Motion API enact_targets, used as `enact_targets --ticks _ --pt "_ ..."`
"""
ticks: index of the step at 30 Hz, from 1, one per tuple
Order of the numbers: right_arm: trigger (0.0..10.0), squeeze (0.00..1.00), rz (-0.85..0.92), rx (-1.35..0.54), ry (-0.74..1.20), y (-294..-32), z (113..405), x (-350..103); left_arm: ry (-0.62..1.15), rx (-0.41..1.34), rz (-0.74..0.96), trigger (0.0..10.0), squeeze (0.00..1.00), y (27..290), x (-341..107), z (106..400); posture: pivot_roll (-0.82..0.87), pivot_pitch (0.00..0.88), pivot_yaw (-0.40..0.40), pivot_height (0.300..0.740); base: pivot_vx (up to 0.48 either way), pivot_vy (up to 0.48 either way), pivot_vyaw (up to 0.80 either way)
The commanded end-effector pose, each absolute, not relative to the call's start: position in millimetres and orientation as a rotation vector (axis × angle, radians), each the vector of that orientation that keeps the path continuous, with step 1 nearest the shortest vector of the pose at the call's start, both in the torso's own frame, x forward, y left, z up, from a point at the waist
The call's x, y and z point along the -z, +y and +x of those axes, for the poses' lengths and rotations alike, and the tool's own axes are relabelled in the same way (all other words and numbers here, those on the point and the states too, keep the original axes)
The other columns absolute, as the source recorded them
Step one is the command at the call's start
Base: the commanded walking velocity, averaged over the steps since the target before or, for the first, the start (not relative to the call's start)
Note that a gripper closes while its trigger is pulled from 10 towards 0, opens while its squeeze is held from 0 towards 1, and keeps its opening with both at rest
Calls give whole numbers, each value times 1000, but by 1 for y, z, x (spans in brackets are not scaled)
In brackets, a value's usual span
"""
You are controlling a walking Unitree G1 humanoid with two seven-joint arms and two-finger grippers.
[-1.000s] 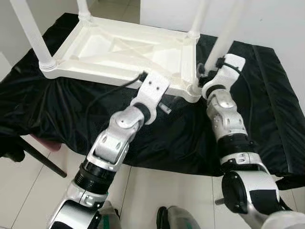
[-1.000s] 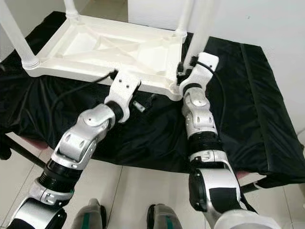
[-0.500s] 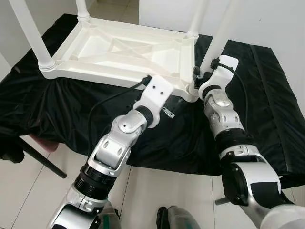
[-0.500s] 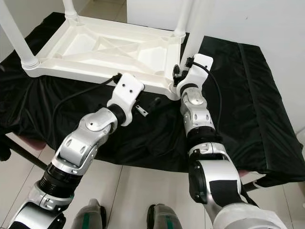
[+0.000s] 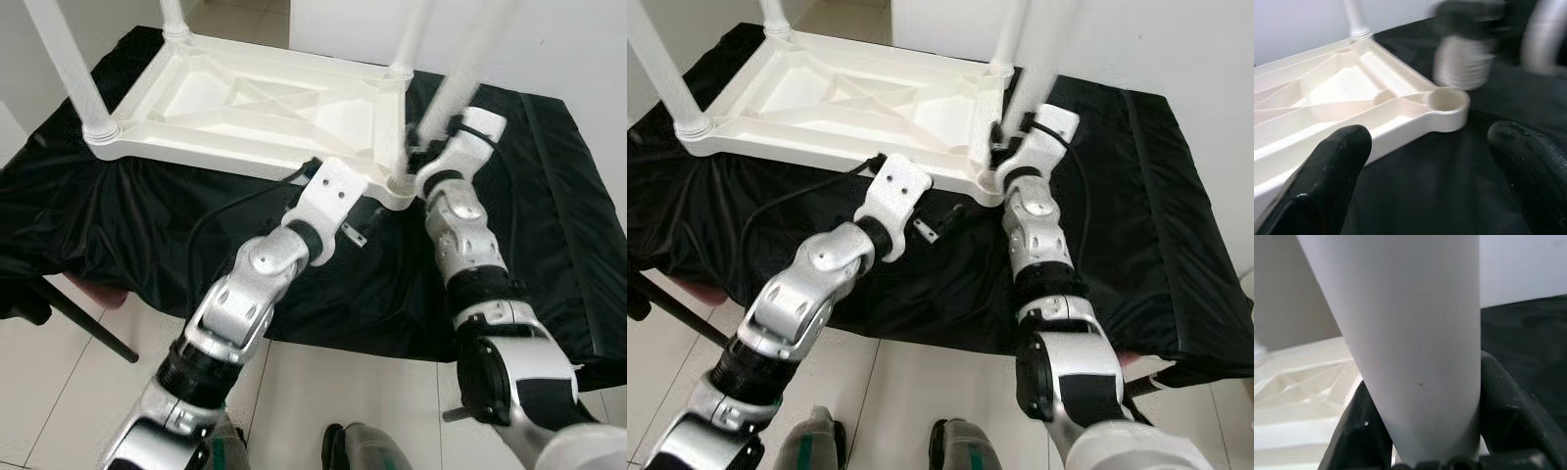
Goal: Building children table
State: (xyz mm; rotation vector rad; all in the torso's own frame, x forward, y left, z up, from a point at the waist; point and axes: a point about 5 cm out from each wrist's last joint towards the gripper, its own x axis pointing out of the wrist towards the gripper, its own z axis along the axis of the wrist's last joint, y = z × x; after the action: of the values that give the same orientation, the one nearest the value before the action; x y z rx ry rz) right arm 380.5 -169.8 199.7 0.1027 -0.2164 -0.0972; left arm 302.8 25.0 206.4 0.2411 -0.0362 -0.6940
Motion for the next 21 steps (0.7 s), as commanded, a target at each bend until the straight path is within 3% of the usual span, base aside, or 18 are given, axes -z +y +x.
enact_targets --ticks 1,8,21 --pt "10000 0 121 135 -244 -178 377 -203 -17 666 252 10000 0 27 -203 308 30 83 -37 740 0 0 0" --pt "10000 0 149 163 -271 -193 351 -201 39 626 325 10000 0 19 -192 342 -21 103 6 740 0 0 0" --pt "10000 0 190 128 -315 -205 312 -205 -8 700 446 10000 0 11 -209 363 -96 180 89 740 0 0 0"
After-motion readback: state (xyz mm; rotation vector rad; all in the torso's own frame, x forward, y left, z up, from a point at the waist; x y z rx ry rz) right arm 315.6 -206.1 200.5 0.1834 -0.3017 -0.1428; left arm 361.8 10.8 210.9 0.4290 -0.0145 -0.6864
